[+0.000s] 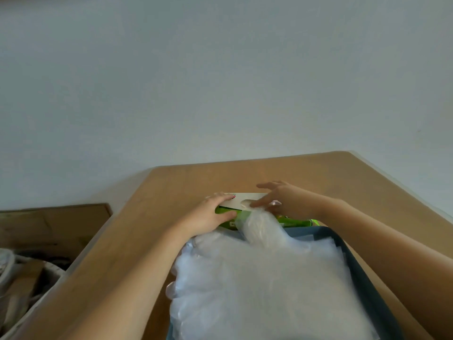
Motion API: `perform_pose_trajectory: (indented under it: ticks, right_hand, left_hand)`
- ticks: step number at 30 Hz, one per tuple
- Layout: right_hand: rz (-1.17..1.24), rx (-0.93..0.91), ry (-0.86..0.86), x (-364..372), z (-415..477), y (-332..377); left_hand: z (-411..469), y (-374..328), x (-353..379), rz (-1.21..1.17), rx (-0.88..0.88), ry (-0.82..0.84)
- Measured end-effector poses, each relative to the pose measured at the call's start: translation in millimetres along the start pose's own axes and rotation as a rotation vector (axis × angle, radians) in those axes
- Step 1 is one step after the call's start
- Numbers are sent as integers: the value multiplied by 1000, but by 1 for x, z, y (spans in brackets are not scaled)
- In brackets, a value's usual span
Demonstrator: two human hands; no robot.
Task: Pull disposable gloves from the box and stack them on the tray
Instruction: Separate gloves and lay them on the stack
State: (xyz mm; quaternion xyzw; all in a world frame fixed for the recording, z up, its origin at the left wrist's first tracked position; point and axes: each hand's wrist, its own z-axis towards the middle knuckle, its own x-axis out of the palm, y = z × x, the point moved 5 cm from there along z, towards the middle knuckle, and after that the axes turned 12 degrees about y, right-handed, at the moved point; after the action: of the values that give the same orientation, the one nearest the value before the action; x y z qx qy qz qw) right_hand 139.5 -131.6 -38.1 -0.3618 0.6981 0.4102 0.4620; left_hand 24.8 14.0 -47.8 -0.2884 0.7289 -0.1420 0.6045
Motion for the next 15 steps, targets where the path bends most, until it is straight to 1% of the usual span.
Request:
perform_pose_trajectory:
  ticks: [2,4,6,8,10,12,15]
  right_hand:
    - [-42,-22,83,4,10,-2]
    - [-23,-32,98,5,17,-6]
    - [75,-66,21,4,21,-9]
    - [178,-111,-131,2,20,-9]
    - [178,-137,-255,1,19,-8]
    - [171,-139,-309,1,18,-9]
    - [273,-142,-385,-1,13,-13]
  left_hand:
    - [5,1,4,-22,16,16]
    - [9,2,8,-29,33,18]
    - [13,5,10,-29,40,16]
    - [14,8,12,-30,38,23]
    - [15,10,13,-34,32,32]
    - [14,9,13,-33,30,30]
    - [13,9,13,-35,19,30]
